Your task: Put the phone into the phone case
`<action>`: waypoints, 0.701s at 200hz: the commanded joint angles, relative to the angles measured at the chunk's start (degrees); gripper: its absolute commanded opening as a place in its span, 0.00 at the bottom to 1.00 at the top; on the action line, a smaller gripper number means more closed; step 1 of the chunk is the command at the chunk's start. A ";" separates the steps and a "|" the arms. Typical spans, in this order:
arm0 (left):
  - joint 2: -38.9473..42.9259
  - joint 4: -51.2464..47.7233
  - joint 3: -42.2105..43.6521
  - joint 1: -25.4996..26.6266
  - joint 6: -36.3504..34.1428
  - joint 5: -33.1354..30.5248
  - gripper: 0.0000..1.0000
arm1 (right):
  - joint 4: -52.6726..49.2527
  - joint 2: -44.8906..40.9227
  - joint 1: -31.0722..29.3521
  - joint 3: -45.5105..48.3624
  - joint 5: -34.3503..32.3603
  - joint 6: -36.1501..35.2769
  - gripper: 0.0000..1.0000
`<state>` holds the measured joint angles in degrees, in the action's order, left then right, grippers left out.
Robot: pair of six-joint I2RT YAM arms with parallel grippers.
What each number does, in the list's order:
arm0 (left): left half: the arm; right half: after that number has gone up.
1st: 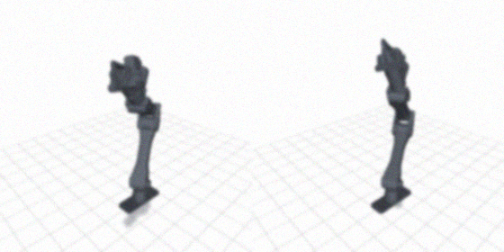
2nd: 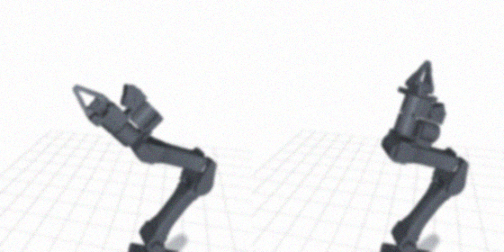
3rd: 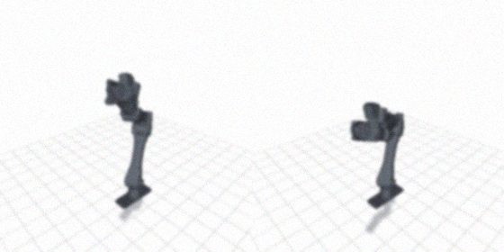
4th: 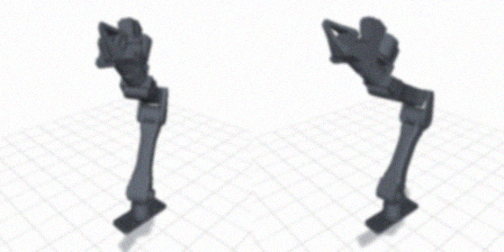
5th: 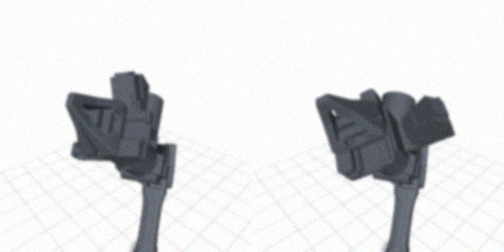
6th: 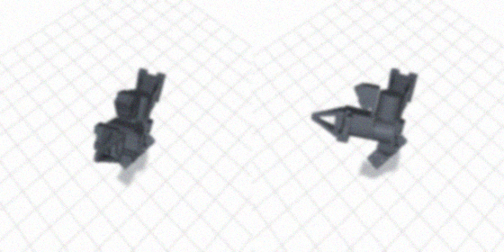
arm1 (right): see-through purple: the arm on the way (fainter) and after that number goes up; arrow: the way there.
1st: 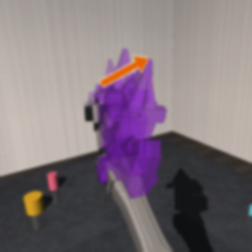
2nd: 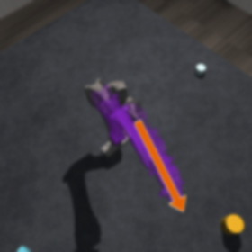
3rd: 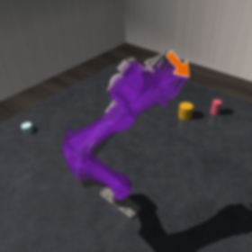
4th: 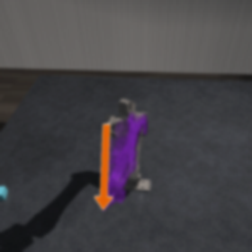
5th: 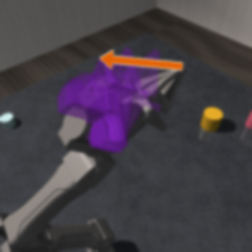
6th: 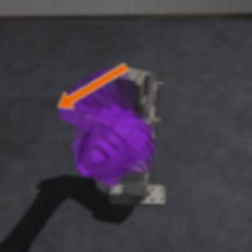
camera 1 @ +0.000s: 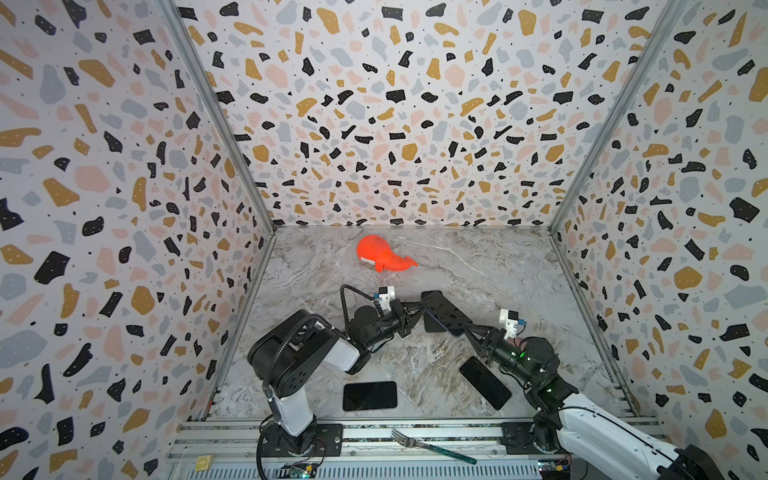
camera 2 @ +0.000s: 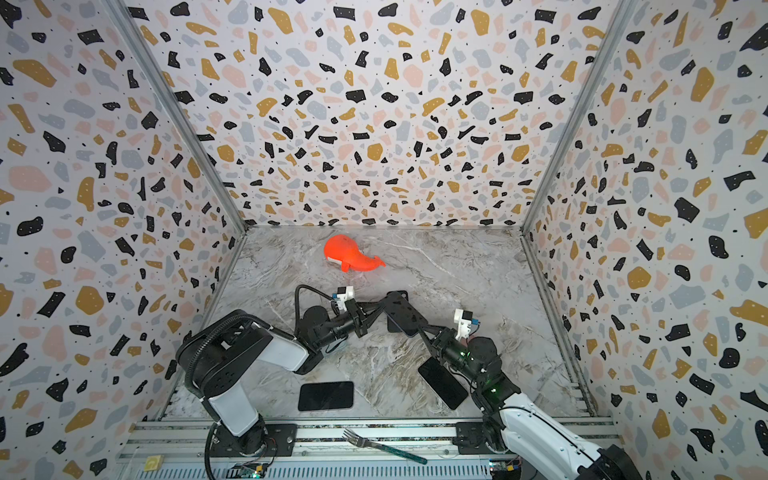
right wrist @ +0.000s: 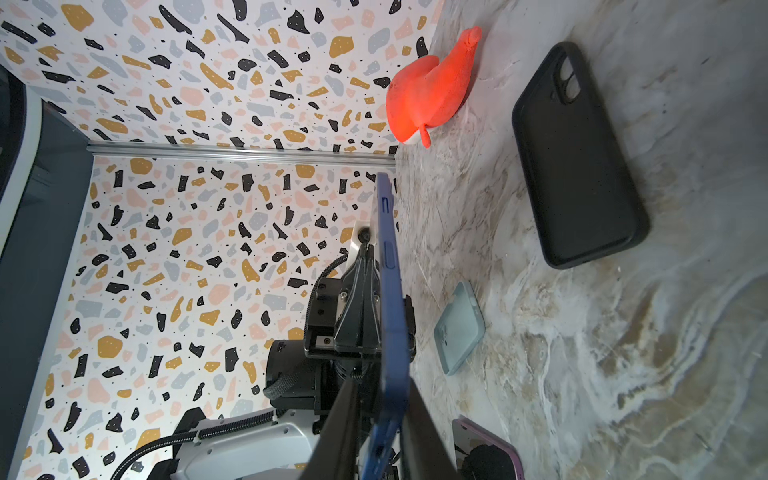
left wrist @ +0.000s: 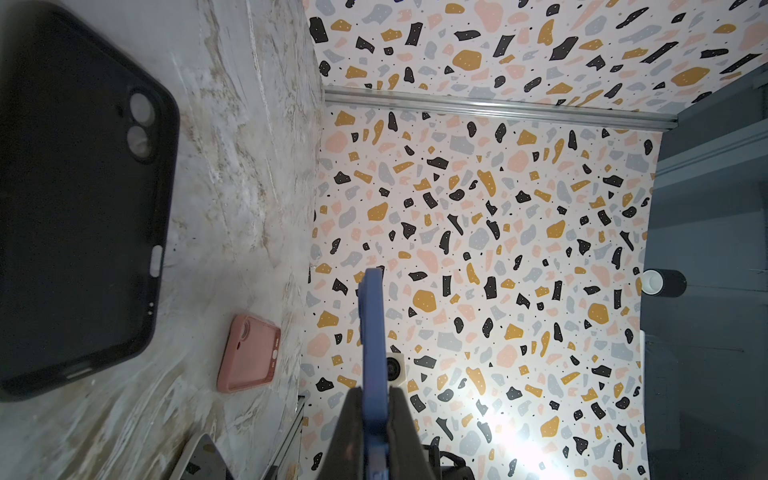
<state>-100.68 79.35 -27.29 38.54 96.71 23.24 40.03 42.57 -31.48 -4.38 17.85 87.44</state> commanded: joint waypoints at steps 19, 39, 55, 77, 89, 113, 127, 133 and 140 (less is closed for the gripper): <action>0.32 7.57 -2.07 0.57 0.41 0.26 0.00 | 3.30 0.34 0.15 0.12 0.97 -0.08 0.13; 0.30 7.40 -2.02 0.57 0.27 0.32 0.00 | 2.83 -0.26 0.15 0.13 0.81 -0.11 0.09; 0.31 6.83 -2.06 0.57 0.15 0.52 0.00 | 2.19 -0.96 0.18 0.14 0.38 -0.09 0.08; 0.48 5.41 -2.10 0.57 -0.63 0.67 0.00 | 1.42 -1.80 0.18 0.00 0.04 -0.18 0.06; 0.64 3.95 -2.54 0.56 -1.60 1.08 0.00 | 0.87 -2.12 0.18 0.12 -0.04 -0.16 0.04; 1.96 -0.62 -3.46 0.57 -5.05 2.23 0.33 | -0.93 -3.38 0.71 0.10 -0.29 -0.33 0.03; 3.45 -6.92 -4.53 0.48 -9.25 3.22 0.47 | -2.73 -4.36 1.72 0.08 -0.04 -0.80 0.01; 4.15 -10.78 -5.22 0.40 -11.63 3.52 0.50 | -3.66 -4.78 2.41 0.08 0.20 -0.94 0.01; 5.04 -16.18 -6.44 0.31 -15.13 3.86 0.54 | -4.43 -5.30 3.09 0.12 0.57 -1.16 0.00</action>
<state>-99.22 74.30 -30.09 38.76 91.68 24.73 37.39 39.55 -30.26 -3.84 17.98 87.94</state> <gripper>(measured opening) 0.483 0.110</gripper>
